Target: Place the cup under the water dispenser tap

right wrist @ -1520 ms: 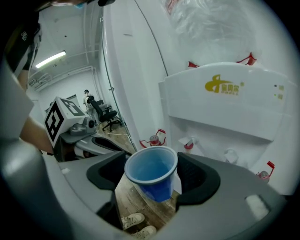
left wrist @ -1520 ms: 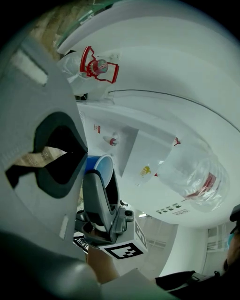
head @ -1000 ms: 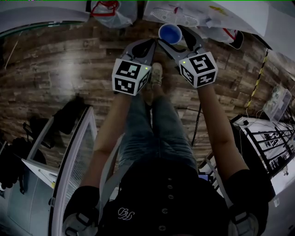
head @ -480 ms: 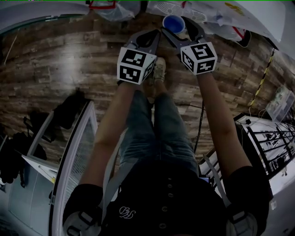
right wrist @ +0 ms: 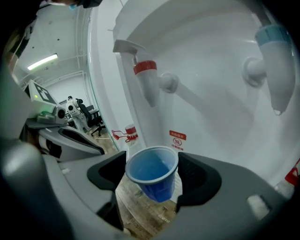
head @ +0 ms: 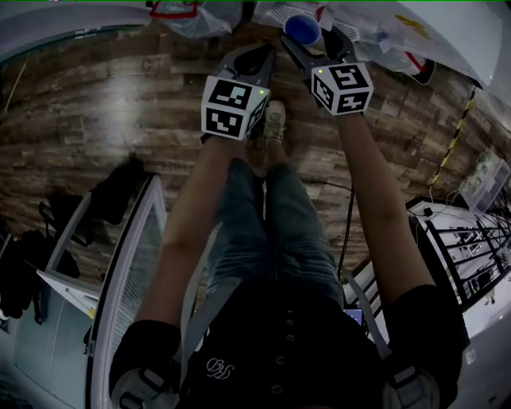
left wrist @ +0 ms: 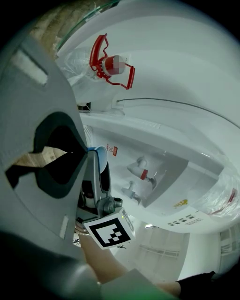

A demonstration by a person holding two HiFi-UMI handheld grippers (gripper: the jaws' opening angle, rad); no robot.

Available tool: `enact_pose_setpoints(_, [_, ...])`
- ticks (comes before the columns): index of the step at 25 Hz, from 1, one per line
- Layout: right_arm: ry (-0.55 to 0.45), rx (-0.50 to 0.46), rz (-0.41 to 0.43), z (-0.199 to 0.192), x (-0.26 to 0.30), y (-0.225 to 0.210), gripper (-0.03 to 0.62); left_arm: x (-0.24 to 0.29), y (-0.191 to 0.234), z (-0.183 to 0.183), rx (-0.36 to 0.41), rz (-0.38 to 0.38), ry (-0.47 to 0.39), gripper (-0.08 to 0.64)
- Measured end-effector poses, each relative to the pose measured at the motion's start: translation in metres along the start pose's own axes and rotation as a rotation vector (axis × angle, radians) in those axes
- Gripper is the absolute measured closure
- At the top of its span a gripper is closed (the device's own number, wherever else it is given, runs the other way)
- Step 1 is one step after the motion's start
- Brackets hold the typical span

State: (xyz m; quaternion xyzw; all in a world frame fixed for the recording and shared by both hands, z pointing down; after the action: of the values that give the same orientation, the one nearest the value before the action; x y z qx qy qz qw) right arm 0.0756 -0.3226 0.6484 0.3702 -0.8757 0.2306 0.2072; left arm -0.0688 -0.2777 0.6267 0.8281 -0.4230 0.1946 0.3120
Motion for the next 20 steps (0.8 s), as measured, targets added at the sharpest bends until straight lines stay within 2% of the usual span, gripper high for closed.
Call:
enact_pose_setpoints(3, [-0.026, -0.013, -0.014, 0.002, 0.003, -0.003, 0.255, 0.004, 0.001, 0.002, -0.009, 0.010, -0.005, 0.560])
enact_pose_setpoints(10, [-0.062, -0.137, -0.032, 0.001, 0.016, -0.011, 0.255, 0.004, 0.002, 0.001, -0.026, 0.023, 0.001, 0.560])
enact_pose_setpoints(14, [-0.068, -0.231, 0.018, 0.005, 0.027, -0.011, 0.258, 0.002, 0.004, -0.005, -0.045, 0.037, -0.004, 0.560])
enact_pose_setpoints(20, [-0.054, -0.230, 0.029, -0.006, 0.035, -0.013, 0.256, 0.001, 0.005, -0.012, -0.053, 0.044, 0.008, 0.560])
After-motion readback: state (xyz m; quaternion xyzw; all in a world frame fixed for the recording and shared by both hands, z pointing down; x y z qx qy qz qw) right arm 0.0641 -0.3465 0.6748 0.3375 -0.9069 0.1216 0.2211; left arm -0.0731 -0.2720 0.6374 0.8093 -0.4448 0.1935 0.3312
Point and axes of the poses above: the fingertips, and each gripper's own axes: x forward along the fingers, y to its left, z out of its top, the point moved 8 cm from there along -x, backward along the fingers, and after that the axes turned 3 degrees about z, right-handed, at the moved point
